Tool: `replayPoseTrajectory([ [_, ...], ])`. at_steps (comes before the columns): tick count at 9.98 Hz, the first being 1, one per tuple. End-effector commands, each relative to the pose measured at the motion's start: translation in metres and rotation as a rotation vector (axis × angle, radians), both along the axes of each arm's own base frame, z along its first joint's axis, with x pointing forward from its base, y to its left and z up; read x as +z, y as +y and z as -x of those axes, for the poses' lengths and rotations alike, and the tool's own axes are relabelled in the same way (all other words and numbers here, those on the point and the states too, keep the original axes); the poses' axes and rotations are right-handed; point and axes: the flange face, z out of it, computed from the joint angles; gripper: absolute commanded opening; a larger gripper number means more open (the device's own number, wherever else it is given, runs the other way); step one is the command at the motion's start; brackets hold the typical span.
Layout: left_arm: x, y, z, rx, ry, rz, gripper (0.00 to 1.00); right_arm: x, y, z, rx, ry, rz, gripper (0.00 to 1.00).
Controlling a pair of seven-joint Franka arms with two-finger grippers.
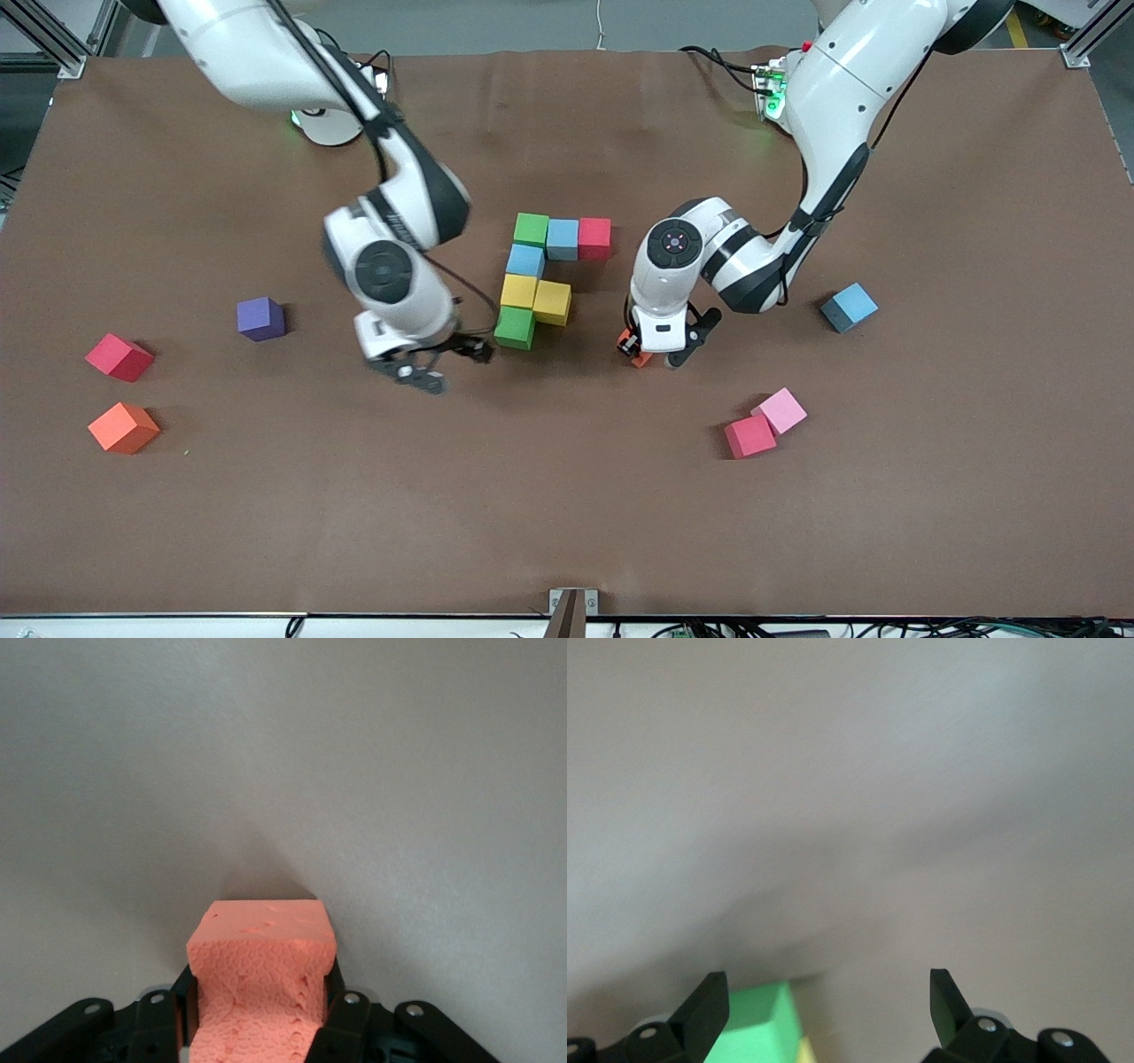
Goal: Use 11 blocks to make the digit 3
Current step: 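Place orange at the shape with the left gripper while the right gripper grasps purple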
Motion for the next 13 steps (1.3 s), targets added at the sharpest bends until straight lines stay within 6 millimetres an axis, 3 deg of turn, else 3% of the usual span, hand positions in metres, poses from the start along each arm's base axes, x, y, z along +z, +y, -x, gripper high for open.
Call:
replayPoseTrajectory([
  [1,0.027,-0.019,0.001,0.183,-0.007,-0.026,0.19,-0.005,-0.105,0.003,0.063,0.042,-0.002,1.00],
  [3,0.034,-0.036,0.011,0.364,-0.019,-0.006,0.19,-0.002,-0.197,0.017,0.204,0.066,-0.008,1.00],
  [5,0.031,-0.045,0.014,0.505,0.003,0.016,0.19,-0.015,-0.256,0.054,0.325,0.070,-0.011,1.00],
  [9,0.027,-0.073,0.038,0.632,0.066,0.041,0.19,-0.075,-0.297,0.110,0.652,0.023,0.003,1.00],
  [10,0.024,-0.086,0.051,0.625,0.069,0.038,0.19,-0.088,-0.325,0.128,0.686,-0.008,0.003,1.00],
  [11,0.020,-0.088,0.054,0.636,0.066,0.030,0.19,-0.093,-0.338,0.136,0.691,-0.022,0.005,1.00],
  [13,0.013,-0.097,0.065,0.634,0.066,0.020,0.19,-0.091,-0.345,0.134,0.678,-0.034,0.009,1.00],
])
